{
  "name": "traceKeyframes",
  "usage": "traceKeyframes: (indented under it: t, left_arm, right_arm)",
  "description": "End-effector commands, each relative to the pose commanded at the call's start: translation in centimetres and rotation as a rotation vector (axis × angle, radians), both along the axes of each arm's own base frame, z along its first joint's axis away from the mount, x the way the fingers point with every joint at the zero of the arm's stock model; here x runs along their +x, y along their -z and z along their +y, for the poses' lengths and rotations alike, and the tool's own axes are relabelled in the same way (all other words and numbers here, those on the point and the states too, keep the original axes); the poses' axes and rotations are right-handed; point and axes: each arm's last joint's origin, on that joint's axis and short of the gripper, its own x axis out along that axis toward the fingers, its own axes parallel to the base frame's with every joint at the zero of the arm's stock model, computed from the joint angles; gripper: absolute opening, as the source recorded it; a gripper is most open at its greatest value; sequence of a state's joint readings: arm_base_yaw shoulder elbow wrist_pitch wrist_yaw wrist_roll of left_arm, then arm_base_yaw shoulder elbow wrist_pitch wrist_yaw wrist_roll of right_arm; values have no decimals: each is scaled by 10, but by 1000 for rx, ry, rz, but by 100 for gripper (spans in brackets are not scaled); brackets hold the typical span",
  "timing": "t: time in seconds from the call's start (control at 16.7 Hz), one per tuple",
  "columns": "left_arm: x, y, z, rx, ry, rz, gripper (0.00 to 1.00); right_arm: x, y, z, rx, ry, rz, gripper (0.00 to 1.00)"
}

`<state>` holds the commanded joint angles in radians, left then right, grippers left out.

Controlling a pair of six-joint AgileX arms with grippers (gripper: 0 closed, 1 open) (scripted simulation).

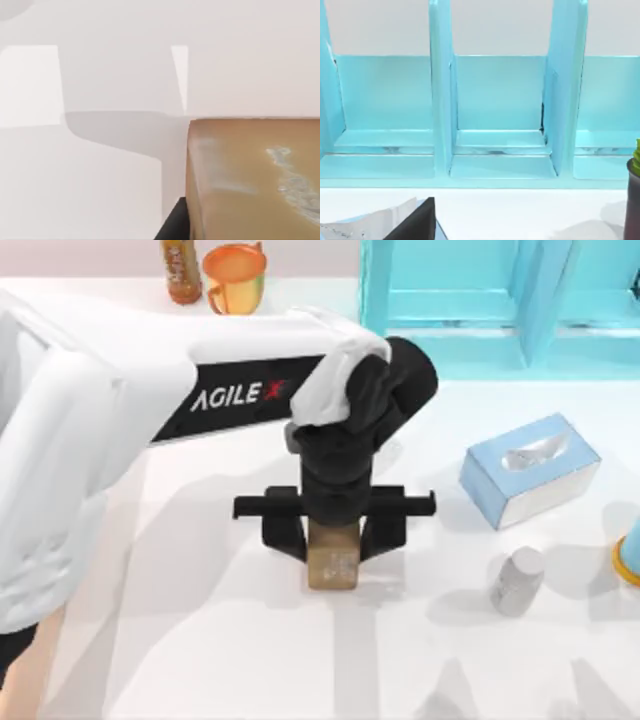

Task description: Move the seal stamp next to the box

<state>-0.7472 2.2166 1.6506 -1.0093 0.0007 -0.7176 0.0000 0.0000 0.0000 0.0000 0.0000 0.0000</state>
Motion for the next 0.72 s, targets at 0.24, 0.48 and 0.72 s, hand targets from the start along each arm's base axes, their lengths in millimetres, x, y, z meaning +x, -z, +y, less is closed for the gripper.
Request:
traceKeyframes:
  t: [0.24,0.48,0.72]
  left_arm:
    - [0,-1,0,-2,1,-1,0]
    - [0,-17,0,4,2,5,0]
    - [0,-48,0,0,1,1,0]
  right_arm:
    - [0,0,0,0,0,0,100]
    - [0,0,0,0,0,0,100]
    - [0,0,0,0,0,0,100]
